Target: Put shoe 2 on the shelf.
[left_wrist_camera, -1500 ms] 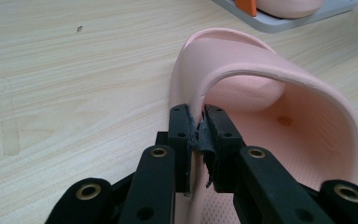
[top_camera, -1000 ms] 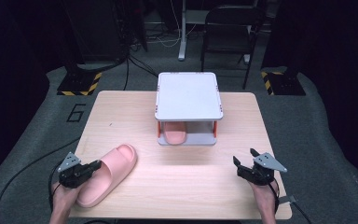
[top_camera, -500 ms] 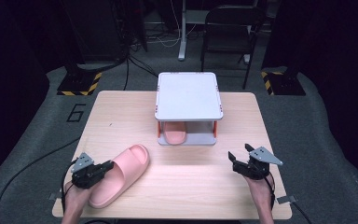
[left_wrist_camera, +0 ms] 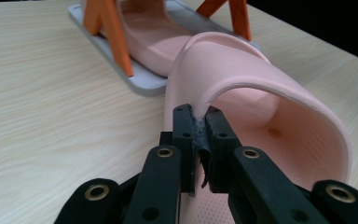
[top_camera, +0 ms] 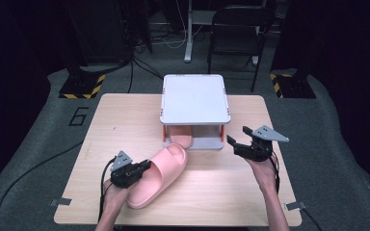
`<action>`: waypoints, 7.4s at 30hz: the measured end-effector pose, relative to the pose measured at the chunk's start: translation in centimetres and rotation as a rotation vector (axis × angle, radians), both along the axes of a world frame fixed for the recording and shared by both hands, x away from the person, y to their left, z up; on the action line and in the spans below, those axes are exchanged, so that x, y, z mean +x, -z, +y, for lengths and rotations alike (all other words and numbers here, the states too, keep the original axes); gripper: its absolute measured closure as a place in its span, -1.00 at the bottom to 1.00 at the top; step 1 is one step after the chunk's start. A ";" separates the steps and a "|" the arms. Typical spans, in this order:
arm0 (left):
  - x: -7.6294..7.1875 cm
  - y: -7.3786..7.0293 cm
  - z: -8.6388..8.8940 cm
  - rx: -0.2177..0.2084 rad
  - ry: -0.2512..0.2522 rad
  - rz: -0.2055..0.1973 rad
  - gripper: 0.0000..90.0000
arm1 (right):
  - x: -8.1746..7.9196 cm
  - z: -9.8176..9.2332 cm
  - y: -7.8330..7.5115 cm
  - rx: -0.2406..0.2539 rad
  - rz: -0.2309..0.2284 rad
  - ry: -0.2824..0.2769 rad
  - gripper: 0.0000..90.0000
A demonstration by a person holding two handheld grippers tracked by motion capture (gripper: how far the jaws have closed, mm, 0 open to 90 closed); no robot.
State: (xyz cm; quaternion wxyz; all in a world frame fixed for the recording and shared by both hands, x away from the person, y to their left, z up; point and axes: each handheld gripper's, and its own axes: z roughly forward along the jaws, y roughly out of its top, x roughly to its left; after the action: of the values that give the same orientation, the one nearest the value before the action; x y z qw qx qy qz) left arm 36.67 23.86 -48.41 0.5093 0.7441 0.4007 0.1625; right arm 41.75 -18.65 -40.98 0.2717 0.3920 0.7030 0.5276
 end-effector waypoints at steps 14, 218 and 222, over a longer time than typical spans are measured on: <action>1.8 -0.3 -7.2 0.010 0.024 -0.028 0.88 | 5.1 3.8 -2.6 -0.038 0.013 -0.063 -0.40; 3.1 -0.3 -3.3 0.173 0.031 -0.171 -0.55 | -1.6 -0.5 4.1 -0.007 0.053 0.080 -0.57; 2.3 0.5 -1.7 0.174 0.011 -0.151 -0.55 | -2.6 -1.4 5.3 0.006 0.076 0.109 -0.56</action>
State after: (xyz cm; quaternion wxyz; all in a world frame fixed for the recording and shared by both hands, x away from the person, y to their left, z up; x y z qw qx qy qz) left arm 38.99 22.16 -48.89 0.4723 0.7733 0.3414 0.2497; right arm 39.19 -20.02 -46.32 0.2723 0.4503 0.6888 0.4987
